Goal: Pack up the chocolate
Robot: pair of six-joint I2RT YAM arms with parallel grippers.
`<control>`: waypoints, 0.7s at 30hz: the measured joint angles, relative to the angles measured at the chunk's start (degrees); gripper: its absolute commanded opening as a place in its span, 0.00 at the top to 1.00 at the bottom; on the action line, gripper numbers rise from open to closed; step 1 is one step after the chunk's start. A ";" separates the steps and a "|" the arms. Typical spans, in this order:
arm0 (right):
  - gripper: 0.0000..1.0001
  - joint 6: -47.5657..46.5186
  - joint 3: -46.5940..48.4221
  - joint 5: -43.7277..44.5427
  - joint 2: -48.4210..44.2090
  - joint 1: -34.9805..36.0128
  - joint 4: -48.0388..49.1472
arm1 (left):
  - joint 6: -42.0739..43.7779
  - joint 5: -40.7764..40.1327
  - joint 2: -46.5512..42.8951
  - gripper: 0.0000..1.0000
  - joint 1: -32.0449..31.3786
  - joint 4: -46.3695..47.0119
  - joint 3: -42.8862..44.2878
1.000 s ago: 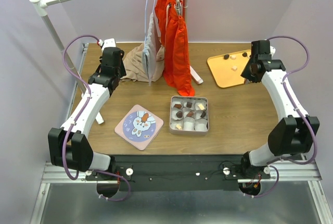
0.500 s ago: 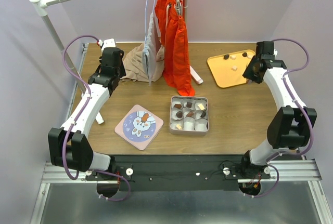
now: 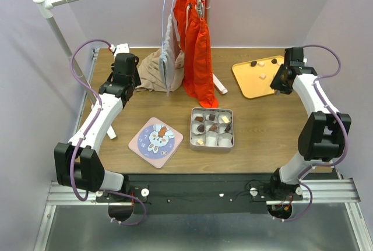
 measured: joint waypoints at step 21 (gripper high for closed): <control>0.80 -0.79 0.02 -3.08 1.73 -2.08 1.33 | 0.00 -0.13 0.74 0.52 0.02 -0.07 0.02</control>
